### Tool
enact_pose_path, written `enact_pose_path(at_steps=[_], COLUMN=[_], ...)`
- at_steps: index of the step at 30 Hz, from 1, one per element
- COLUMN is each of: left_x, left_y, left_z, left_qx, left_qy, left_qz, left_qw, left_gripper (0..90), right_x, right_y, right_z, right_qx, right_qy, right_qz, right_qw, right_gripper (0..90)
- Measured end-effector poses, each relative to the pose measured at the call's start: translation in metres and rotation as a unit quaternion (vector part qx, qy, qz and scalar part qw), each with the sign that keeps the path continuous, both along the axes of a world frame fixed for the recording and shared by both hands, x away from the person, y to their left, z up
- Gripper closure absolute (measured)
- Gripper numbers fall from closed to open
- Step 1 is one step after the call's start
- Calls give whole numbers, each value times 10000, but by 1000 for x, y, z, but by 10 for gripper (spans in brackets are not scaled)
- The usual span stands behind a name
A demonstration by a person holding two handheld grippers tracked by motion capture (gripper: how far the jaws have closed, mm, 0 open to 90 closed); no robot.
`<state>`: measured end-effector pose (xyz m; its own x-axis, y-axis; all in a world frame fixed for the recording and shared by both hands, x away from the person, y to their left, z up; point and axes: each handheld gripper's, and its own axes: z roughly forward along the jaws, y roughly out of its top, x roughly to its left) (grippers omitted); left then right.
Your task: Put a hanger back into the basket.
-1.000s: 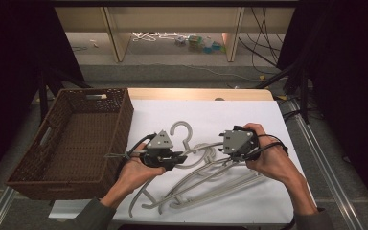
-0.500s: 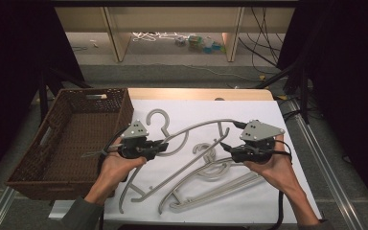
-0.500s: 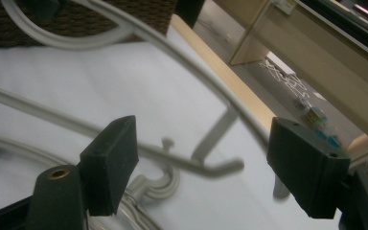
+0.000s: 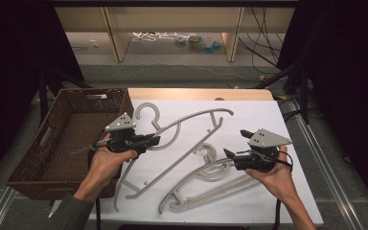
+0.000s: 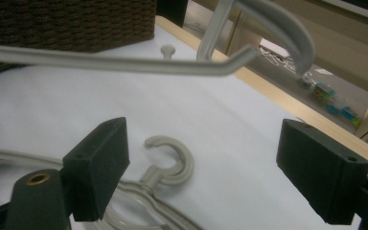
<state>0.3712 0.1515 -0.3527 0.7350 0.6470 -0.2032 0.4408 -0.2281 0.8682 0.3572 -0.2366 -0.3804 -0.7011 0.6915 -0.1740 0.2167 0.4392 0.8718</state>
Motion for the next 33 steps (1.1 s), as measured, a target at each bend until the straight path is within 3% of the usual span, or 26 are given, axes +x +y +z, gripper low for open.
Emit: enact_pose_path(at_steps=[8,15,16,18,20,31,33], left_x=[2,5,8,9,11,17,19], left_y=[20,54,63,72,92,145,157], left_z=[28,48,51,54,60,61,59], left_qx=[15,168,273,229,325,411,464], left_qy=[-44,-199,-357,-281,-317,-487,-560], left_qz=[155,503,574,729,985,1485,1606], left_qw=[9999,9984,9973,9967,9941,9869,9843], left_gripper=[817,817,817,817,817,817,817], right_x=[-1,-2,-3,-3,-3,-4,-5], right_y=[-4,-4,-4,-4,-4,-5,-5], right_z=[-13,-14,-14,-15,-16,-19,-20], right_qx=[39,22,33,44,32,14,25], right_qy=[102,100,118,119,92,170,187], right_qz=[-50,-28,-30,-14,-39,-53,-53], right_qw=[9999,9999,9999,9999,9999,9998,9998], right_gripper=[181,177,176,176,176,177,176])
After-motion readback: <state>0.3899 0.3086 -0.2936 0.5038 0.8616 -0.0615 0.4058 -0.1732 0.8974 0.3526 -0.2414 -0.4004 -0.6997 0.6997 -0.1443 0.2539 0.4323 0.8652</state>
